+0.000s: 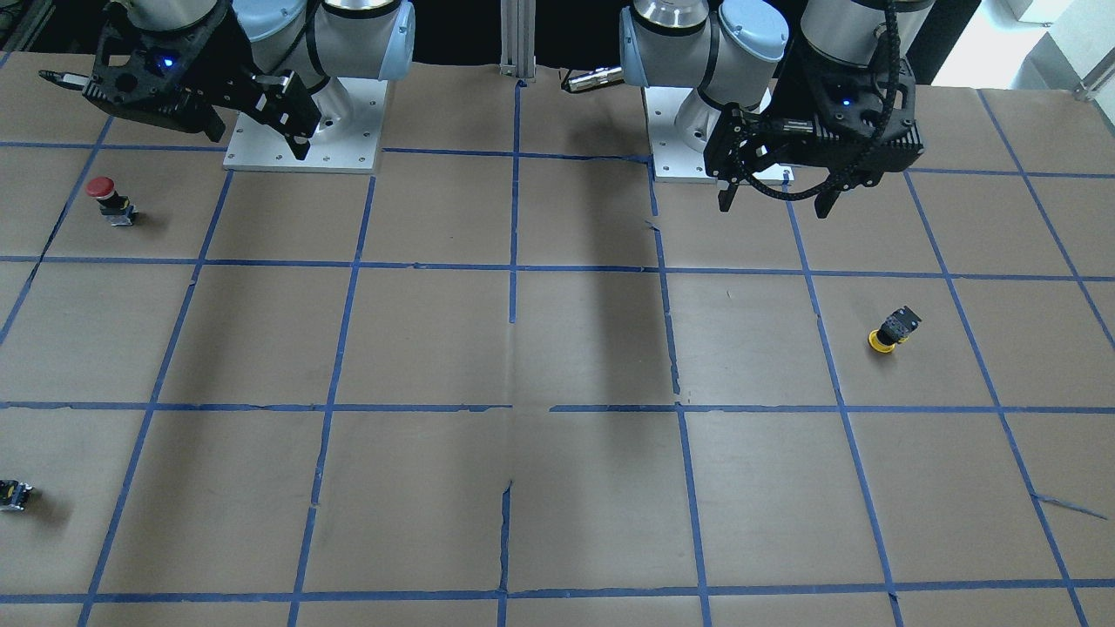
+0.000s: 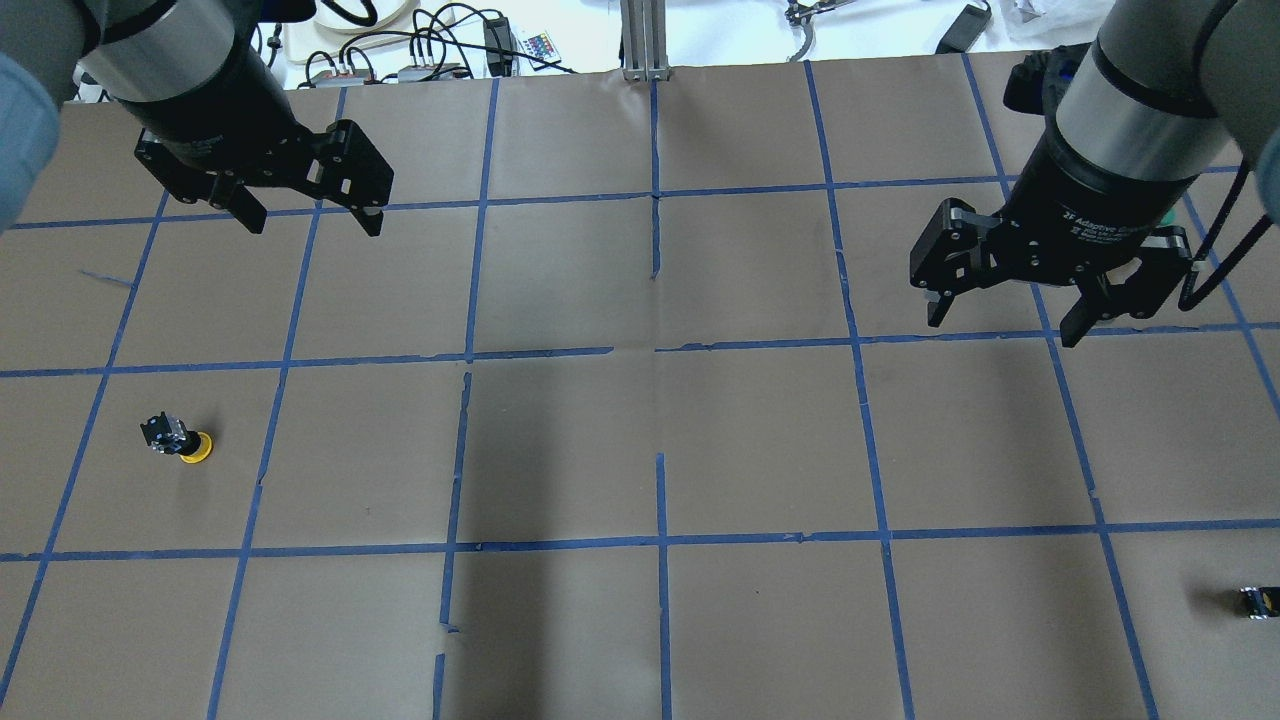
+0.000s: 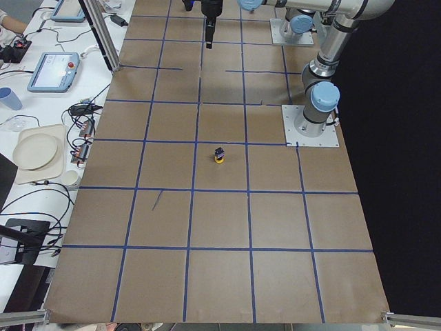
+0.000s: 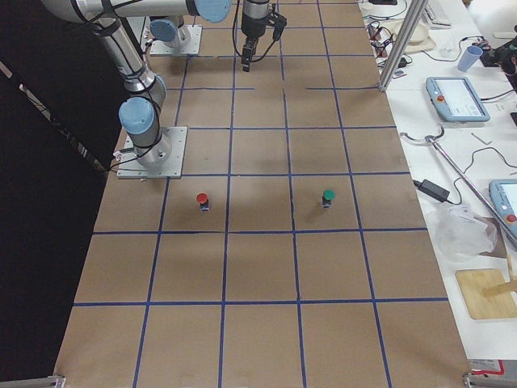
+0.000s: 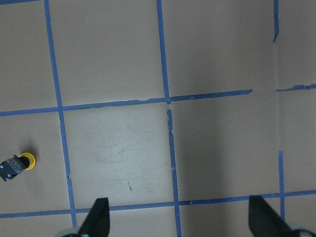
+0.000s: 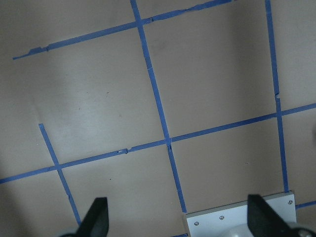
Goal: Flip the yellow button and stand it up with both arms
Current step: 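Move the left gripper down toward the yellow button lying on its side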
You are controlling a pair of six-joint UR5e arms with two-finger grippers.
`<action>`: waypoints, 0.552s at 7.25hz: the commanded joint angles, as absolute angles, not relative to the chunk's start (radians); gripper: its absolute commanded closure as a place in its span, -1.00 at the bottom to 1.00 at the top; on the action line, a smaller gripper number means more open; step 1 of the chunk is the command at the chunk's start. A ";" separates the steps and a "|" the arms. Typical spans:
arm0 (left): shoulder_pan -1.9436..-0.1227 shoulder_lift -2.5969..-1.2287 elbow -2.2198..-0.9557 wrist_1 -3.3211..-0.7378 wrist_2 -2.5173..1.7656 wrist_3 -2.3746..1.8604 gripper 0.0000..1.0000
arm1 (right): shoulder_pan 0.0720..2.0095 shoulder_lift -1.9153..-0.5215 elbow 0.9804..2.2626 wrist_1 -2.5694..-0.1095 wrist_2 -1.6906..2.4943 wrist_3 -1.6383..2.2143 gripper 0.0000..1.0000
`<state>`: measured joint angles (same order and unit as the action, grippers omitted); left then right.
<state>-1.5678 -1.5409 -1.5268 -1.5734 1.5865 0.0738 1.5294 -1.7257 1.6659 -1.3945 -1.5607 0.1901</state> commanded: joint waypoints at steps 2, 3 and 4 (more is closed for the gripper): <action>-1.563 -1.525 -1.558 -1.578 1.589 0.083 -0.97 | 1.529 -1.724 1.666 -1.396 -1.562 0.190 -1.00; -1.536 -1.520 -1.589 -1.574 1.633 0.086 -0.97 | 1.529 -1.724 1.666 -1.396 -1.562 0.189 -1.00; -1.470 -1.523 -1.615 -1.565 1.696 0.157 -0.96 | 1.529 -1.724 1.666 -1.399 -1.560 0.190 -1.00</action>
<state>-1.5272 -1.5243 -1.5827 -1.5723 1.6359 0.1036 1.5293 -1.7244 1.6659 -1.3964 -1.5613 0.1896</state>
